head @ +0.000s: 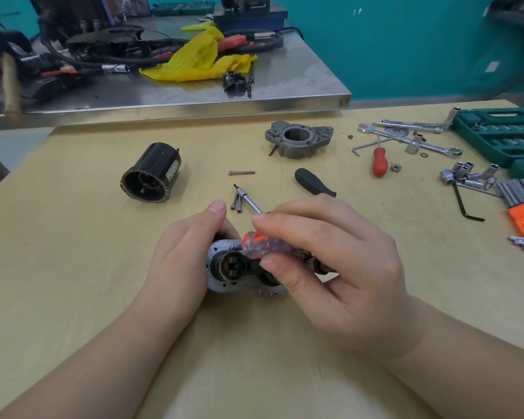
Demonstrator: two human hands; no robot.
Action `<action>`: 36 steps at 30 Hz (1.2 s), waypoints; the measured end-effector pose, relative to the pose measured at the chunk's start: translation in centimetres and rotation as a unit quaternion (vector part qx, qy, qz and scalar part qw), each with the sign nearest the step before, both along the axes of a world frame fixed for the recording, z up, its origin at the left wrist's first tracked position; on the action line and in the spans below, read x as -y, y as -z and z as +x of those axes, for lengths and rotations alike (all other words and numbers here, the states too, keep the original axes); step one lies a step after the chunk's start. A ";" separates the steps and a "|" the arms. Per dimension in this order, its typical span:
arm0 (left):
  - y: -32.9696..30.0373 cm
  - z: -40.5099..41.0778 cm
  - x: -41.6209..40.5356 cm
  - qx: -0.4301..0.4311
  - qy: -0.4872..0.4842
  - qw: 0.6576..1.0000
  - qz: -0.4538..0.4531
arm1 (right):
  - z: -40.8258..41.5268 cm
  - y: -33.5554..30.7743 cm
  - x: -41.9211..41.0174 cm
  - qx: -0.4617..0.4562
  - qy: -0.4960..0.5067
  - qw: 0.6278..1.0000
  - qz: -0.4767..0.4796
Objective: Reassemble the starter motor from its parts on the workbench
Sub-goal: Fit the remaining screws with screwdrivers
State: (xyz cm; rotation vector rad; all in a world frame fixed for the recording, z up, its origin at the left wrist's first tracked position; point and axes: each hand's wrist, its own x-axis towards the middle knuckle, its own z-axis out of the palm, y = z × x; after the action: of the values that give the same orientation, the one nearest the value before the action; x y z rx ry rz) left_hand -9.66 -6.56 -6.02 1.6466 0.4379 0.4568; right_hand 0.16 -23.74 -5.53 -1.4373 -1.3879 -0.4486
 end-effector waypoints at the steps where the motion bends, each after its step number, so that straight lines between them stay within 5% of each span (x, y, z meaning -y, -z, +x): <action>1: 0.0 0.0 0.0 0.001 0.000 1.000 0.002 | 0.1 0.0 0.0 -0.004 -0.003 1.000 0.000; 36: -0.1 0.0 0.1 -0.002 -0.003 1.000 -0.024 | 0.1 0.0 0.0 0.016 0.006 1.000 -0.005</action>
State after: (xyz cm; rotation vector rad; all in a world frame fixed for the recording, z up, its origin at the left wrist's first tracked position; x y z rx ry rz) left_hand -9.62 -6.63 -5.97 1.6000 0.4537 0.4456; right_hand 0.22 -23.79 -5.55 -1.4523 -1.4094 -0.4759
